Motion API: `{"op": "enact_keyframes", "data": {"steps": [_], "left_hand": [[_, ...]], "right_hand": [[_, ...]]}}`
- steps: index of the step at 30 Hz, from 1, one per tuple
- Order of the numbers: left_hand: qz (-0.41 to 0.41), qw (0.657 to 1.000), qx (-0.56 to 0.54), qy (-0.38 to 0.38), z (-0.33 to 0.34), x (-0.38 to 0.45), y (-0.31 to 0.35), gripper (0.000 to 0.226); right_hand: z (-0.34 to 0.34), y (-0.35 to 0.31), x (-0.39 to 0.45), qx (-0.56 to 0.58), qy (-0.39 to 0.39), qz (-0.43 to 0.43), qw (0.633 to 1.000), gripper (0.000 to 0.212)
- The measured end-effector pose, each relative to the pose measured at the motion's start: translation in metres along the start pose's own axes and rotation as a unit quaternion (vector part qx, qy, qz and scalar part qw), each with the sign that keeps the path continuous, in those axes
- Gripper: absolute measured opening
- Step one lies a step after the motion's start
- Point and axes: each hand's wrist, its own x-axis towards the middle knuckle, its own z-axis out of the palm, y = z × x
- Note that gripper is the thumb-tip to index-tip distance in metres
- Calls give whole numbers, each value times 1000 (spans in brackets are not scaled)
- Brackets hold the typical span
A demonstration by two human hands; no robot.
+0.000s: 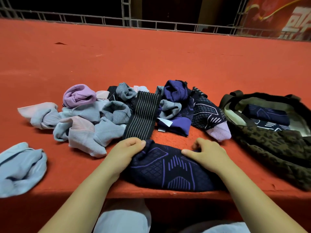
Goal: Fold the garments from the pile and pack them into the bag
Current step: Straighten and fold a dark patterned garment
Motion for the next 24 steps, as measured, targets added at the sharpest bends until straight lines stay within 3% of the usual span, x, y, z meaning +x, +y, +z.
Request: {"op": "enact_keyframes", "data": {"steps": [3, 6, 8, 14, 19, 22, 24], "left_hand": [[-2, 990, -124, 60, -1, -6, 0, 21], [-2, 964, -246, 102, -7, -8, 2, 19], [1, 954, -275, 116, -9, -8, 2, 21], [69, 982, -153, 85, -10, -1, 5, 12], [106, 981, -154, 51, -16, 8, 16, 15], [155, 981, -50, 101, -15, 10, 29, 20], [174, 973, 24, 150, -14, 15, 36, 25]], "right_hand": [[0, 6, -4, 88, 6, -20, 996, 45], [-11, 14, -6, 284, 80, 4, 955, 44], [-15, 17, -5, 327, 121, 37, 937, 41], [-29, 7, -2, 334, 80, 25, 939, 37], [-45, 6, 4, 396, 74, 17, 915, 68], [-54, 9, 4, 420, 60, 24, 905, 80], [-57, 9, 3, 424, 61, 20, 903, 61]]}}
